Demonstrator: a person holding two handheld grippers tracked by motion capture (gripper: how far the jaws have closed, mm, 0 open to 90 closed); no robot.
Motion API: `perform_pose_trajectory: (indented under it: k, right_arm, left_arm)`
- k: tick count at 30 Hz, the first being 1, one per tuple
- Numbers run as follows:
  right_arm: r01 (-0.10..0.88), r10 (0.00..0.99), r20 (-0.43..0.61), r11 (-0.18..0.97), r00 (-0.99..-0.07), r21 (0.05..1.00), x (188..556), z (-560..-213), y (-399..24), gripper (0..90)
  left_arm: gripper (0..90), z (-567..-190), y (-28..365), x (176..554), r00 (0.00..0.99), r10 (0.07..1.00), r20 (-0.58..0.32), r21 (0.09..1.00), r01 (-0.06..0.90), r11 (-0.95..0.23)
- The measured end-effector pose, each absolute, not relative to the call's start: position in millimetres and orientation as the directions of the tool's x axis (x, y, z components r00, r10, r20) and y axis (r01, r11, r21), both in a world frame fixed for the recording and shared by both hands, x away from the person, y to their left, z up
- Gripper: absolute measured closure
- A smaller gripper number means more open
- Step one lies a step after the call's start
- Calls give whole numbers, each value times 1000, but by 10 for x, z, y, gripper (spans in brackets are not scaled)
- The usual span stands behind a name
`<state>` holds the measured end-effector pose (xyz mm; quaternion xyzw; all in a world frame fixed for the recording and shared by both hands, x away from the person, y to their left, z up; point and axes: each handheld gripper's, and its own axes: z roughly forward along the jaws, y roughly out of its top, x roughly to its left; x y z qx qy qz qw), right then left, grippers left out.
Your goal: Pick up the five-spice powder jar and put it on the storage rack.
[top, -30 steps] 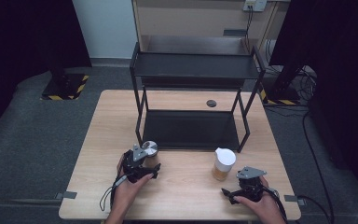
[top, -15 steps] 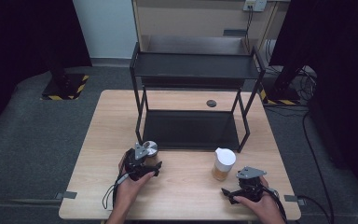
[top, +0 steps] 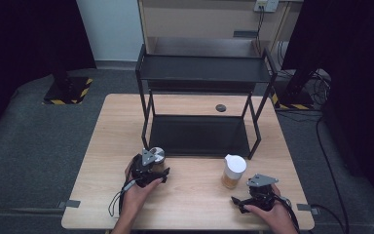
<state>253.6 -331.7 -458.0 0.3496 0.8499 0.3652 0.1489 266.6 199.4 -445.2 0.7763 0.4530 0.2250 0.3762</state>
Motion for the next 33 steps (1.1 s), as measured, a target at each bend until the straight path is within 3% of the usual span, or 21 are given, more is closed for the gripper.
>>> perform_pose_trajectory:
  k: [9, 18, 33]
  right_arm:
    - [485, 703, 2, 489, -711, 725, 2536, -4580, -3317, 13]
    - [486, 703, 3, 488, -711, 725, 2535, -4580, -3317, 13]
    - [485, 703, 2, 489, -711, 725, 2536, -4580, -3318, 13]
  left_arm:
    - [127, -4453, 1990, 2691, 492, 870, 7, 789, 532, -308]
    - [282, -4457, 2015, 2698, 488, 873, 6, 800, 521, -297]
    - [297, -4426, 2001, 2676, 483, 875, 25, 796, 520, -310]
